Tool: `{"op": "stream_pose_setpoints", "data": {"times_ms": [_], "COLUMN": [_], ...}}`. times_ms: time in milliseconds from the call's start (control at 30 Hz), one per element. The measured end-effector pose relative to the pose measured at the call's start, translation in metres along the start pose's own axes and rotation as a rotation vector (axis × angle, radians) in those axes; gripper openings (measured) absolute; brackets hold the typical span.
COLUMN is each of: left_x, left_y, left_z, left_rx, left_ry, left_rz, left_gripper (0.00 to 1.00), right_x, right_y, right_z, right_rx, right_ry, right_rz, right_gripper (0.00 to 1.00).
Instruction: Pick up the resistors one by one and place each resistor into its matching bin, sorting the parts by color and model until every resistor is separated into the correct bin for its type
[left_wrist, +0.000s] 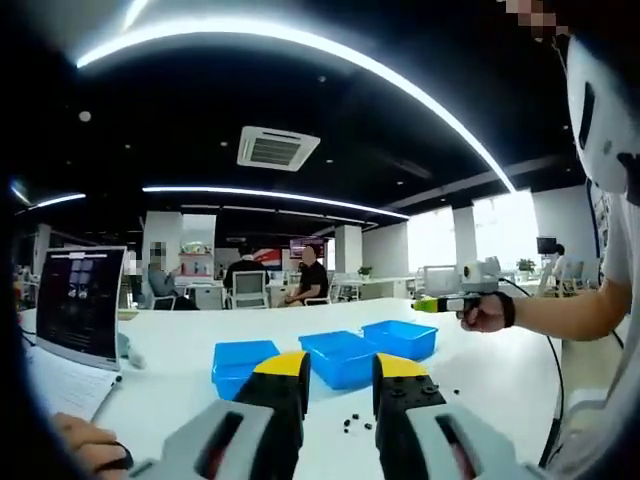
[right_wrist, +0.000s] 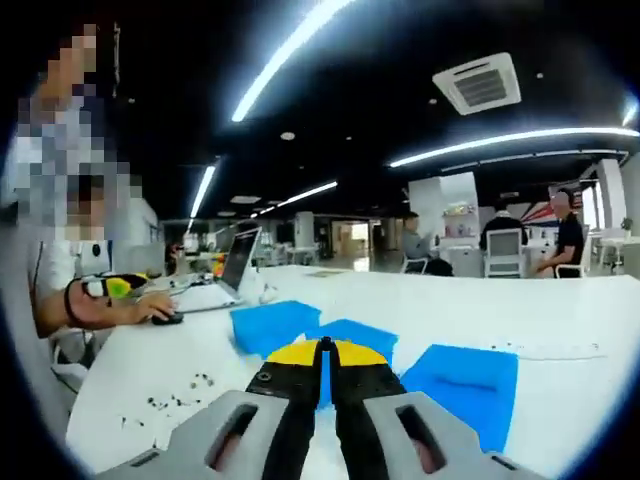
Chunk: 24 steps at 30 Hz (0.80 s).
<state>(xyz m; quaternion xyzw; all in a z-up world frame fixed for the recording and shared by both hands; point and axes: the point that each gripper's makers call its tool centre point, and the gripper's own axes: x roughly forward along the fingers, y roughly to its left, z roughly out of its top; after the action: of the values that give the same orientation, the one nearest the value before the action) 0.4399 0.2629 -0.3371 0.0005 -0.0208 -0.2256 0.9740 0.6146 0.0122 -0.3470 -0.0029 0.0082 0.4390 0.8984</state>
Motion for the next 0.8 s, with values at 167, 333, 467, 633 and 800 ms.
{"op": "stream_pose_setpoints", "data": {"times_ms": [167,333,467,633,800], "left_x": [0.0,0.0,0.0,0.0,0.0], "left_y": [-0.001,-0.001,-0.001,-0.002,-0.002], "left_z": [0.0,0.001,0.001,0.0,0.001], "left_rx": [0.002,0.005,0.006,0.006,0.006], "left_ry": [0.004,0.006,0.006,0.01,0.008], "left_rz": [-0.004,-0.004,-0.002,-0.002,-0.001], "left_gripper": [0.27,0.27,0.27,0.27,0.27], "right_x": [-0.001,-0.001,-0.002,-0.003,-0.001], "right_y": [-0.012,-0.021,-0.029,-0.032,-0.031], "right_z": [-0.006,-0.008,-0.01,-0.013,-0.015], "right_rx": [-0.028,-0.027,-0.038,-0.05,-0.062], "right_ry": [0.021,0.025,0.035,0.043,0.052], "right_rz": [-0.051,-0.091,-0.116,-0.128,-0.124], "right_gripper": [0.06,0.06,0.06,0.06,0.06]}}
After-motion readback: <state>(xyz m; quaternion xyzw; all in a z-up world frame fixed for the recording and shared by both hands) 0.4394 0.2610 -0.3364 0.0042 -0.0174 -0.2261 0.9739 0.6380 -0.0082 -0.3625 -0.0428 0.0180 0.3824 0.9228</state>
